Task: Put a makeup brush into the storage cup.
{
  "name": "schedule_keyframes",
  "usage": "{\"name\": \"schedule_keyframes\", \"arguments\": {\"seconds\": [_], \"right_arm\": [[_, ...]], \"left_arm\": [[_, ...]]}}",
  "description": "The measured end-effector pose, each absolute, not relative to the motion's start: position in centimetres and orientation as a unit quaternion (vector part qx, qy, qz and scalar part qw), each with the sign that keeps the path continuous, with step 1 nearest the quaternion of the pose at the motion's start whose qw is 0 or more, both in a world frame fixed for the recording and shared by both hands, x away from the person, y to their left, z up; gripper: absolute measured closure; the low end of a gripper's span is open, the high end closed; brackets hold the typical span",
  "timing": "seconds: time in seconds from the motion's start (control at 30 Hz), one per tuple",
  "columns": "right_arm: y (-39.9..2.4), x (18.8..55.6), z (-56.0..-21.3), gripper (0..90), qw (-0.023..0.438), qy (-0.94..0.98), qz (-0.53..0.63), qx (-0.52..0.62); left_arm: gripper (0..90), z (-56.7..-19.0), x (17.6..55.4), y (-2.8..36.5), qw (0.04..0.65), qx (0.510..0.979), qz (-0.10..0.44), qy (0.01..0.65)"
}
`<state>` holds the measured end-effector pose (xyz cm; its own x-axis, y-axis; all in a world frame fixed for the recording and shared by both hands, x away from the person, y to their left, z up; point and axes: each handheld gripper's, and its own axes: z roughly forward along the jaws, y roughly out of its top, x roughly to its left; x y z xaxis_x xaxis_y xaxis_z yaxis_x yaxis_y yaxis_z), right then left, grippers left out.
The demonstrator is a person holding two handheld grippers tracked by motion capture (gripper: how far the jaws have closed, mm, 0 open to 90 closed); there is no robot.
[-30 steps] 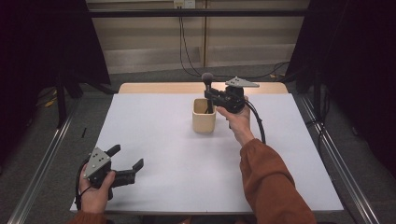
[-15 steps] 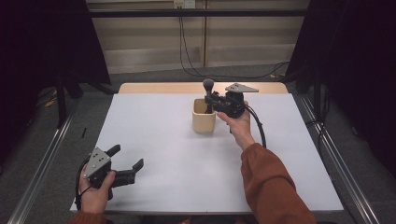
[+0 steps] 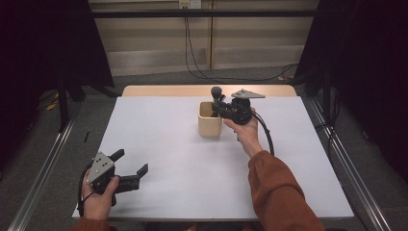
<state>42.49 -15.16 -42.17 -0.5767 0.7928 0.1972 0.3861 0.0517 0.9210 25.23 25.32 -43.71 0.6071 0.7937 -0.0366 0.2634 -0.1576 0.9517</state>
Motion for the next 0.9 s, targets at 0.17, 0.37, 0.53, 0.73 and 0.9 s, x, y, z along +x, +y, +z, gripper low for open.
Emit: {"name": "schedule_keyframes", "arguments": {"seconds": [0.17,0.37,0.53,0.73,0.9], "right_arm": [[-15.2,42.3,-42.5,67.1,0.184,0.698,0.549,0.421],[-15.3,42.0,-42.6,62.8,0.181,0.695,0.556,0.418],[-15.6,41.7,-42.5,55.2,0.176,0.693,0.564,0.414],[-16.2,41.4,-42.5,43.5,0.175,0.696,0.566,0.406],[-16.7,40.9,-42.3,26.8,0.164,0.698,0.563,0.412]], "left_arm": [[1.8,-43.7,25.2,25.3,0.535,0.719,0.248,0.368],[1.8,-43.7,25.3,25.3,0.535,0.719,0.248,0.367],[1.8,-43.8,25.5,25.2,0.534,0.719,0.247,0.37],[1.8,-43.8,25.8,25.0,0.532,0.721,0.245,0.369],[1.8,-43.8,25.6,25.1,0.531,0.72,0.246,0.372]]}}
